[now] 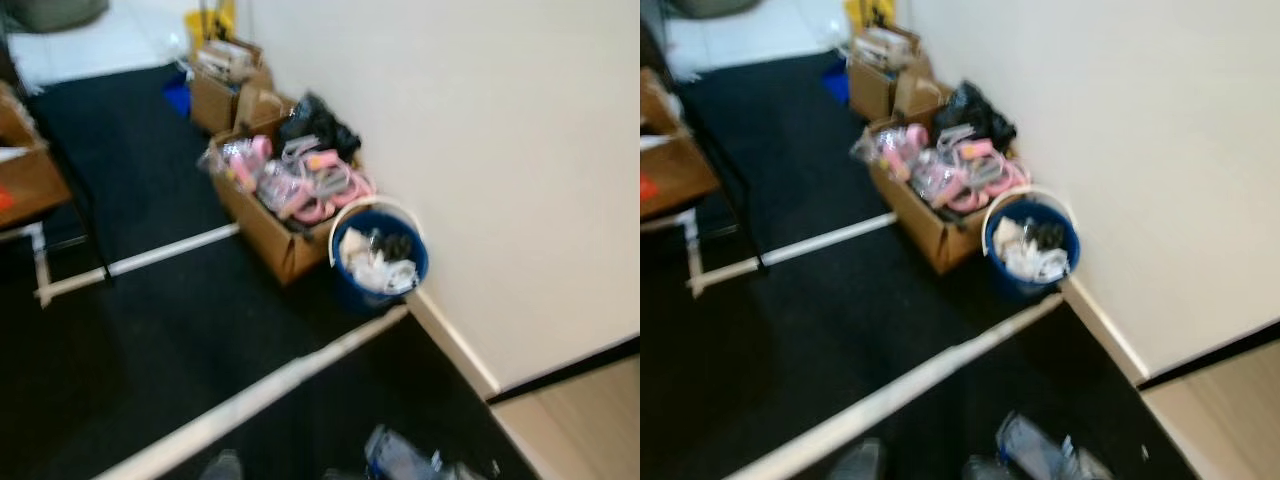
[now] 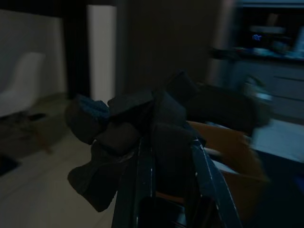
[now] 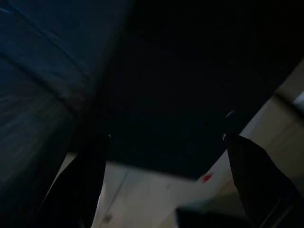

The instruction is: Picking trash to rubbish bin

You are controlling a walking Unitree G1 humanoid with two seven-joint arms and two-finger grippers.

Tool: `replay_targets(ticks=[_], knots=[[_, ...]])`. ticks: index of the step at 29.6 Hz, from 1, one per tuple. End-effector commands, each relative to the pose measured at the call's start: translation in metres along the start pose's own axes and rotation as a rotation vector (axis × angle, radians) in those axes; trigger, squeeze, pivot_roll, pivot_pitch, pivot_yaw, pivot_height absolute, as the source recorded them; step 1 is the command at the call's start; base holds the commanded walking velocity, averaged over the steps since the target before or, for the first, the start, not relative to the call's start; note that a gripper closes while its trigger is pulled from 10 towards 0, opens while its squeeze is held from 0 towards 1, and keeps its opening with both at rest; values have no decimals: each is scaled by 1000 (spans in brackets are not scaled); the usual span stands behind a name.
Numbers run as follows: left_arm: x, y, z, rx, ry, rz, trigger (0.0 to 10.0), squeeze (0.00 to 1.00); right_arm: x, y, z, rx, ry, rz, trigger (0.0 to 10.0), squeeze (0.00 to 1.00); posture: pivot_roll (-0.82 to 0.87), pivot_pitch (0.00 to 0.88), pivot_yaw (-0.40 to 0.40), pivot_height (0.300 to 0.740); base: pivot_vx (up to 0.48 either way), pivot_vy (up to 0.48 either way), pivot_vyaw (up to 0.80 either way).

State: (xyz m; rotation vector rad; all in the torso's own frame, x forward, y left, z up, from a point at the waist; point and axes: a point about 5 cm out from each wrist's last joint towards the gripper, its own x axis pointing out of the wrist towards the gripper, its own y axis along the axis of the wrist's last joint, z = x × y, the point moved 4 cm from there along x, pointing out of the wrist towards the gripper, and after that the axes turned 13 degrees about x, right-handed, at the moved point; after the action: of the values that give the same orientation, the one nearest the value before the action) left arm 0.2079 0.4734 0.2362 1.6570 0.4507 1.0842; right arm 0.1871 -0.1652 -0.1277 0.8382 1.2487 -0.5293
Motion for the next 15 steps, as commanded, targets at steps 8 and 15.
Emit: replay_targets(ticks=[8,15], knots=[[-2,-9,4,-9,-14,-36,10000,0,3,-15,-17,19,55,-34,10000,0,170,159,-49,740,373,0,725],[-3,-11,8,-12,-29,-43,10000,0,3,-16,-17,25,64,-38,10000,0,165,167,-46,740,373,0,725]])
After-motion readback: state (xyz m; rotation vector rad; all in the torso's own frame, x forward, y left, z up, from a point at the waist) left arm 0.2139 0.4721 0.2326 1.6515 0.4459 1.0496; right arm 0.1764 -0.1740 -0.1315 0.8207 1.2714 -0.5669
